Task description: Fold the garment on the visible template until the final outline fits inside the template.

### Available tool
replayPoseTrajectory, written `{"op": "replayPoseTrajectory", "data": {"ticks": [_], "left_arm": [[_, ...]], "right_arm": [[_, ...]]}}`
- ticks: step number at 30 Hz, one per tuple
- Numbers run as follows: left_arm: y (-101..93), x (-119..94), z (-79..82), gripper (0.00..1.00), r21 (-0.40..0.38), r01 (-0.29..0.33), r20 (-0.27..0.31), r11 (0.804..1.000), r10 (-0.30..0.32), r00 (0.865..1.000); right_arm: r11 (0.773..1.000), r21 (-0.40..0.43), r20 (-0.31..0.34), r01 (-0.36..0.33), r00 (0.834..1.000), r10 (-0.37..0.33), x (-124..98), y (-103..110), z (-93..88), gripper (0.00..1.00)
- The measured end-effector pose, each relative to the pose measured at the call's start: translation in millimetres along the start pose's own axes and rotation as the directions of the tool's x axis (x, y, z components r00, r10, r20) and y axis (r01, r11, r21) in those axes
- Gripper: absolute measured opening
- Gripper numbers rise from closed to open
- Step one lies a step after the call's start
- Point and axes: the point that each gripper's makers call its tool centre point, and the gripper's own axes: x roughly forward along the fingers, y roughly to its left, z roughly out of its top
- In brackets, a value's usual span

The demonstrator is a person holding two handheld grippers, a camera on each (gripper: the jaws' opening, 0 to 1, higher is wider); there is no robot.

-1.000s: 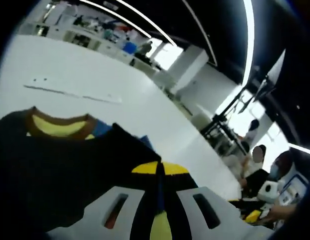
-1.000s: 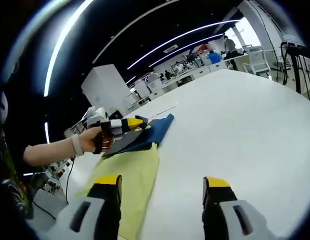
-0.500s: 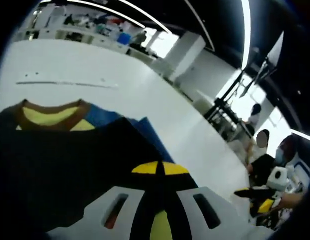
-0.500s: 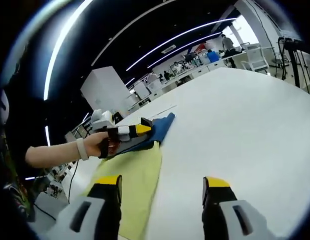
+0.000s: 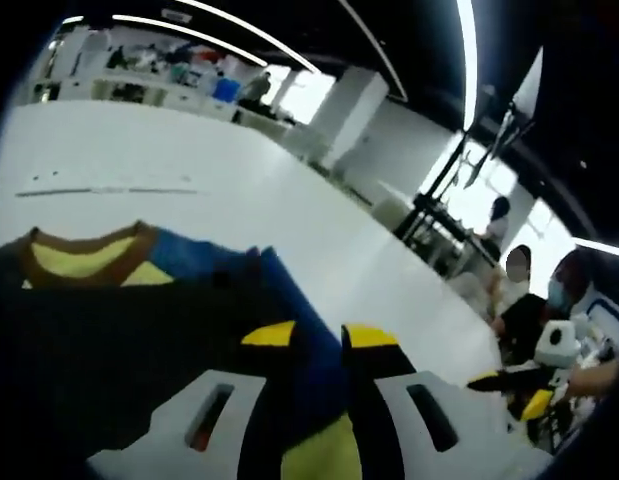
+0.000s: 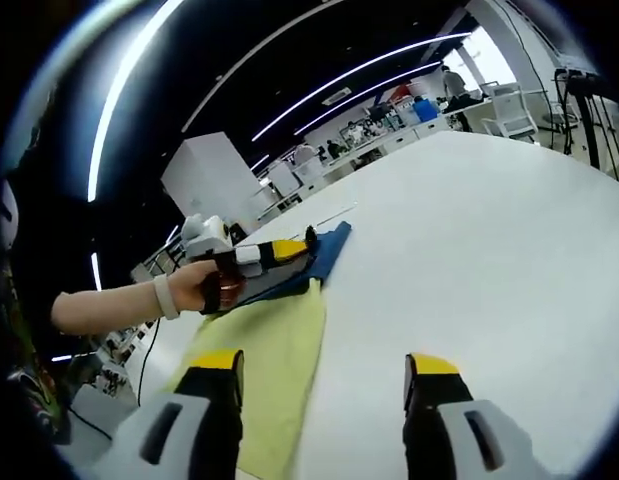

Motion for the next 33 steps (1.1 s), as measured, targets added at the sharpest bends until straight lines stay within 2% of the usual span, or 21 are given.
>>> {"op": "replayPoseTrajectory", "data": {"ticks": [3,6,10,14,18,28,33], "left_arm": [[-6.8,0.3,2.7,0.24,0.038,0.015,0.009,0.999,-0.015,1.000],[-8.1,0.1,4.8,0.37,0.059,0.013,0.020,0.998,-0.014,1.000],[-12.1,-2.9,7.0,0.41,0.067,0.036,0.027,0.997,-0.038,0.999],[-12.6,-5.5,10.8,0.58,0.084,0.043,0.036,0.996,-0.046,0.998],[-12.5,-9.8,12.8,0.69,0.120,0.043,0.035,0.992,-0.047,0.998],[-5.6,-36.7,14.0,0.69,0.150,0.033,0.026,0.988,-0.038,0.999],[5.2,-59.0,11.5,0.71,0.162,0.004,0.024,0.987,-0.008,1.000]], "right_arm": [[1.000,-0.004,-0.003,-0.002,1.000,0.002,0.9,2.0,-0.6,0.64],[1.000,-0.006,0.001,-0.005,1.000,0.005,1.2,4.1,0.3,0.65],[1.000,-0.021,-0.005,-0.006,1.000,0.006,2.0,4.7,0.1,0.67],[1.000,-0.022,-0.001,-0.009,1.000,0.009,4.1,7.1,1.6,0.68],[1.000,-0.026,-0.005,-0.017,1.000,0.017,7.0,9.2,1.5,0.69],[0.998,-0.042,-0.007,-0.035,0.999,0.035,14.1,15.2,5.5,0.69],[0.996,-0.067,-0.020,-0.051,0.999,0.050,18.3,20.8,8.6,0.70]]}}
